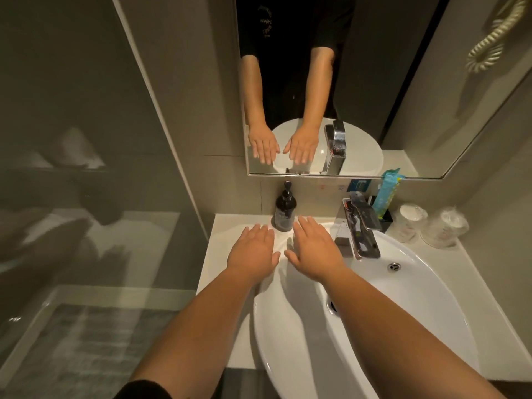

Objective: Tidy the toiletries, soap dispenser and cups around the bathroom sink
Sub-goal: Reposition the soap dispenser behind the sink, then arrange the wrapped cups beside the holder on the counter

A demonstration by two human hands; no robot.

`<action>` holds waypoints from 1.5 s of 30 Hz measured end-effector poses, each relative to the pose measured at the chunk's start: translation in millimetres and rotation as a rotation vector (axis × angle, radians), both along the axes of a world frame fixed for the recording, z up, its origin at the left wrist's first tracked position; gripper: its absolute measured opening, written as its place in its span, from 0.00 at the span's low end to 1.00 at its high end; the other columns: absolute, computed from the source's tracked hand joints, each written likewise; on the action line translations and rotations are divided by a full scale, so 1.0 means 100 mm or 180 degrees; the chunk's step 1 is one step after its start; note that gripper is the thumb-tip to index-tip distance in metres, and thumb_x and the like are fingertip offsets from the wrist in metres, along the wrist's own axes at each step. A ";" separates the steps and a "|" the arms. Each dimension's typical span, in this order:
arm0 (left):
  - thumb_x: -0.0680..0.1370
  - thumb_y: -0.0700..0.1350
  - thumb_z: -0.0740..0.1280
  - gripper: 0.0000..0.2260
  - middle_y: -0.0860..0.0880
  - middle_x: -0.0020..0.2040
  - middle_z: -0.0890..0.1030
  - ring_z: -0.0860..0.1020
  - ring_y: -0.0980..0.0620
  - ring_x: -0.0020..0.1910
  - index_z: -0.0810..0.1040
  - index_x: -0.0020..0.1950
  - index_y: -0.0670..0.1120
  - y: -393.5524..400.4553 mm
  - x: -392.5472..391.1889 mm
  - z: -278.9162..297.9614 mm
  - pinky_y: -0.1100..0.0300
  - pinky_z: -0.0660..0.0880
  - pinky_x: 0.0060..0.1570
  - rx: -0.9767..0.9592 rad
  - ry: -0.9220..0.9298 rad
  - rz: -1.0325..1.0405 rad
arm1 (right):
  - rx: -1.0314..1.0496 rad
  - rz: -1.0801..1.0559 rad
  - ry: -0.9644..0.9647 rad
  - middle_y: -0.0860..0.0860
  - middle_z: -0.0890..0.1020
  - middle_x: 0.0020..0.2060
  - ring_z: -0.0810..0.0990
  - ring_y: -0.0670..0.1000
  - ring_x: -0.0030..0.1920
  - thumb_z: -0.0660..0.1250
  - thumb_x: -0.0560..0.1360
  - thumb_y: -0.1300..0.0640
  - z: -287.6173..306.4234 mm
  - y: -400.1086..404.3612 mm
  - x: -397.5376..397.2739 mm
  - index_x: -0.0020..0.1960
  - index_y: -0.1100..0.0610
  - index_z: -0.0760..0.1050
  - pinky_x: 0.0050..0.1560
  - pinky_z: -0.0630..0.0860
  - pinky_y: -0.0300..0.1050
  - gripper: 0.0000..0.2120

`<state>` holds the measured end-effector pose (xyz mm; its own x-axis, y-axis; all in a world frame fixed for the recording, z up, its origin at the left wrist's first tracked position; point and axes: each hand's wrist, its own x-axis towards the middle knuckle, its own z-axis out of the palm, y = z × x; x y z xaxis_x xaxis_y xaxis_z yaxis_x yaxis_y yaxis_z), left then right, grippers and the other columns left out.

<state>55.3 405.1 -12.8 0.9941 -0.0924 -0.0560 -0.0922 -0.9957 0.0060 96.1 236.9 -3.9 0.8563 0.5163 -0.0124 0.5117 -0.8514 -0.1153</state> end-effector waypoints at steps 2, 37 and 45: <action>0.80 0.57 0.52 0.29 0.43 0.76 0.60 0.55 0.44 0.76 0.56 0.76 0.43 -0.02 -0.14 0.05 0.49 0.49 0.74 0.0088 -0.0005 -0.0037 | -0.0035 0.0068 0.0016 0.56 0.57 0.77 0.51 0.57 0.77 0.56 0.77 0.39 0.03 -0.02 -0.11 0.77 0.58 0.52 0.76 0.51 0.53 0.36; 0.76 0.57 0.61 0.20 0.48 0.60 0.75 0.73 0.48 0.55 0.70 0.63 0.47 -2.35 -1.63 0.35 0.52 0.70 0.61 -0.0099 -0.0674 -0.0440 | -0.0034 -0.0227 -0.0110 0.54 0.58 0.77 0.54 0.56 0.77 0.60 0.75 0.37 0.22 -2.66 -1.79 0.77 0.56 0.52 0.75 0.54 0.54 0.39; 0.77 0.57 0.60 0.20 0.46 0.61 0.75 0.73 0.46 0.57 0.71 0.62 0.45 -2.78 -1.49 0.33 0.51 0.69 0.62 0.0103 -0.0663 -0.0750 | -0.0025 -0.0571 -0.0066 0.53 0.57 0.77 0.53 0.56 0.77 0.59 0.75 0.36 0.19 -3.14 -1.79 0.77 0.54 0.51 0.75 0.52 0.54 0.39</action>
